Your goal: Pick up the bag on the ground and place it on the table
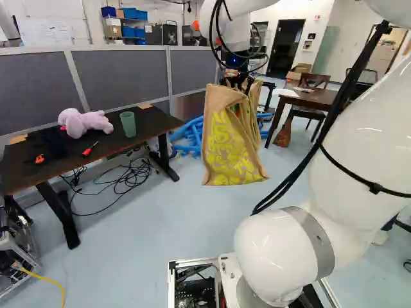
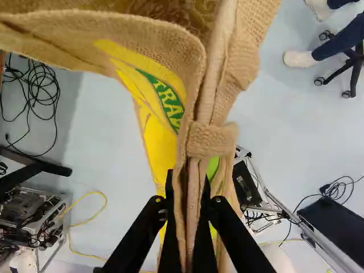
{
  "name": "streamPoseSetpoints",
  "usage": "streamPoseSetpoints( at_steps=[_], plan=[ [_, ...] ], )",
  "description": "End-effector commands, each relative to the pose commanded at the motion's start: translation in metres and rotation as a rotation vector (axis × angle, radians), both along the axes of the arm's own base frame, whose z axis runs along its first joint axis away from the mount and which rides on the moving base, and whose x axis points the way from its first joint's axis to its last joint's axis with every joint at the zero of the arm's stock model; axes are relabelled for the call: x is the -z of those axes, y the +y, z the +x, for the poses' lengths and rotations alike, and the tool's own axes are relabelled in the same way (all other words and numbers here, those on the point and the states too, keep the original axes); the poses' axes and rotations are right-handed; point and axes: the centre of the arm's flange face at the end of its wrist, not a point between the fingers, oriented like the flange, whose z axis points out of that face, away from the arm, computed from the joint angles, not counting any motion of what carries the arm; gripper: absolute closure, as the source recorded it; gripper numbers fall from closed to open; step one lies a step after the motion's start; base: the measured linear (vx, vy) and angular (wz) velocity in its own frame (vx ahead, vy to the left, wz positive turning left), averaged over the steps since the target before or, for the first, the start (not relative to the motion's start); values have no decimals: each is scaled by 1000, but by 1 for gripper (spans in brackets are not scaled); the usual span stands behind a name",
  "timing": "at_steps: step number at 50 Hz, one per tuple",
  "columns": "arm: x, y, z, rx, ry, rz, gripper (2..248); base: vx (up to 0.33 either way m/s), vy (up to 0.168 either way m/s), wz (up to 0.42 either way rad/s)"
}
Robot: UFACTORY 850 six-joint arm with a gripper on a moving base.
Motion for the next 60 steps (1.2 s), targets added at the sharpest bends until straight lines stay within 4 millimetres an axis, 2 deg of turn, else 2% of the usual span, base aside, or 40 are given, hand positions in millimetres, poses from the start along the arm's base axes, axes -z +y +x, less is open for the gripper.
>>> streamPoseSetpoints(
  at_steps=[37, 60],
  plan=[
    [0, 0, 0, 0, 0, 0, 229, 147, -30, 242],
    [0, 0, 0, 0, 0, 0, 229, 158, -73, 254]
  ],
)
